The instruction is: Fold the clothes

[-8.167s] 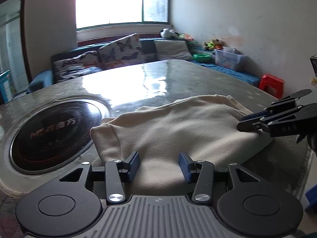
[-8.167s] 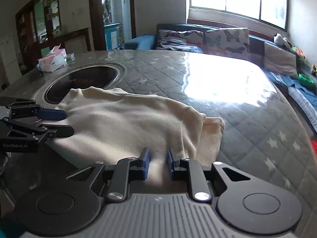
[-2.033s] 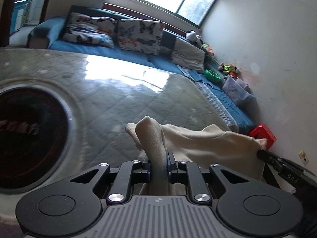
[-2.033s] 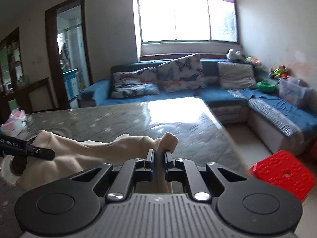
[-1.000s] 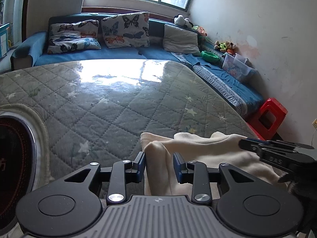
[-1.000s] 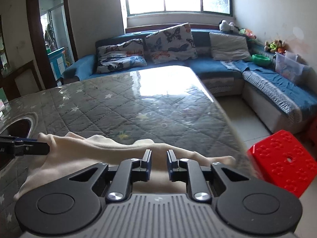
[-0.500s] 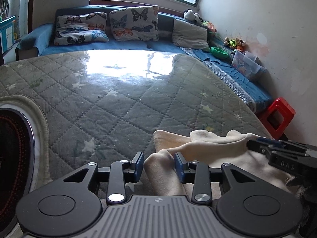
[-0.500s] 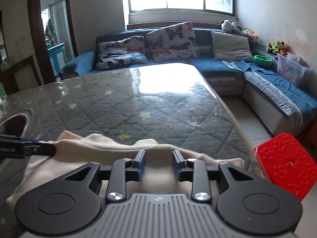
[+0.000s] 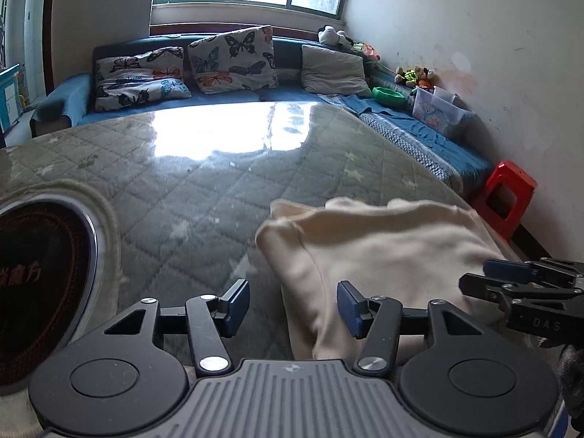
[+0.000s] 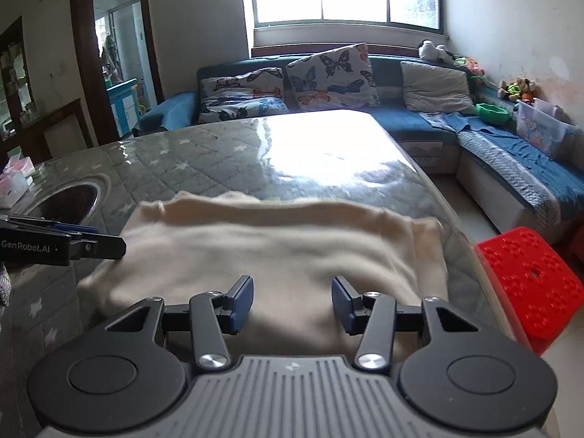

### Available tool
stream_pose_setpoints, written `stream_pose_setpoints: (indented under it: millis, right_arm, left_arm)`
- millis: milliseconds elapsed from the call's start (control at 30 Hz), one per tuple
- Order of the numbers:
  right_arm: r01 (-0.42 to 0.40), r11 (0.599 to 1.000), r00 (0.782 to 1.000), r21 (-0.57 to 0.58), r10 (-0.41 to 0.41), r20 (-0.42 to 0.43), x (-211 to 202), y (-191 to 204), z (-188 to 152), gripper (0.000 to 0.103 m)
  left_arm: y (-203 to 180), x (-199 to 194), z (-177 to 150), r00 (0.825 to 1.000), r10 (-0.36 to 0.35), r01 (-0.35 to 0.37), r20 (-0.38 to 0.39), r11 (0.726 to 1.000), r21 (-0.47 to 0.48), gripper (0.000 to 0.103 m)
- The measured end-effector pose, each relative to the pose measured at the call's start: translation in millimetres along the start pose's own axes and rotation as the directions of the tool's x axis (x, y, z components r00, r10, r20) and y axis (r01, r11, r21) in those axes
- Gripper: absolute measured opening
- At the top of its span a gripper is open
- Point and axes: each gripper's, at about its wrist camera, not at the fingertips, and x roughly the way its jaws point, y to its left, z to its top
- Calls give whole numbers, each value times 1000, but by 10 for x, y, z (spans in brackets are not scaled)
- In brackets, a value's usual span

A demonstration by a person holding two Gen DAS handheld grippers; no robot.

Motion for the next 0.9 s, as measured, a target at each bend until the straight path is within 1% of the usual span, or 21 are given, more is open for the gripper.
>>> stream_pose_setpoints:
  millis: [100, 233, 333, 400, 467, 567, 633, 700, 833, 867, 900]
  right_arm:
    - [8, 1000, 1000, -2, -8, 5, -132, 32, -127, 42]
    - [3, 1000, 1000, -2, -3, 14, -192, 61, -153, 41]
    - [-1, 1000, 1000, -3, 1, 20, -236, 82, -173, 41]
    - [-3, 1000, 1000, -3, 3, 25, -266, 97, -186, 42]
    - [-5, 1000, 1000, -3, 6, 29, -296, 111, -199, 42]
    - [-9, 1000, 999, -4, 9, 36, -341, 135, -219, 54]
    - [-13, 1000, 999, -7, 14, 39, -369, 183, -240, 54]
    - [-17, 1000, 999, -9, 17, 43, -399, 232, -260, 63]
    - [-19, 1000, 998, -11, 19, 55, -459, 311, -283, 72]
    - [-18, 1000, 998, -13, 19, 58, -473, 330, -293, 81]
    - [-18, 1000, 998, -15, 19, 61, -487, 348, -303, 84]
  left_arm:
    - [-19, 32, -76, 1000, 9, -9, -15, 1000, 0, 58]
    - [-17, 63, -133, 999, 29, -29, -21, 1000, 6, 63]
    - [-1, -14, -121, 1000, 26, -26, -9, 1000, -6, 64]
    - [15, -73, -130, 1000, 29, -29, 0, 1000, -10, 69]
    - [29, -121, -152, 999, 33, -33, 4, 999, -14, 70]
    - [45, -194, -207, 999, 38, -38, 3, 999, -17, 76]
    - [46, -250, -256, 999, 46, -46, 11, 999, -10, 79]
    - [54, -306, -303, 998, 57, -57, 17, 998, -8, 88]
    - [75, -407, -396, 997, 68, -67, 33, 998, -9, 96]
    - [82, -429, -413, 997, 69, -69, 34, 998, -8, 98]
    - [90, -451, -428, 997, 70, -70, 36, 998, -7, 100]
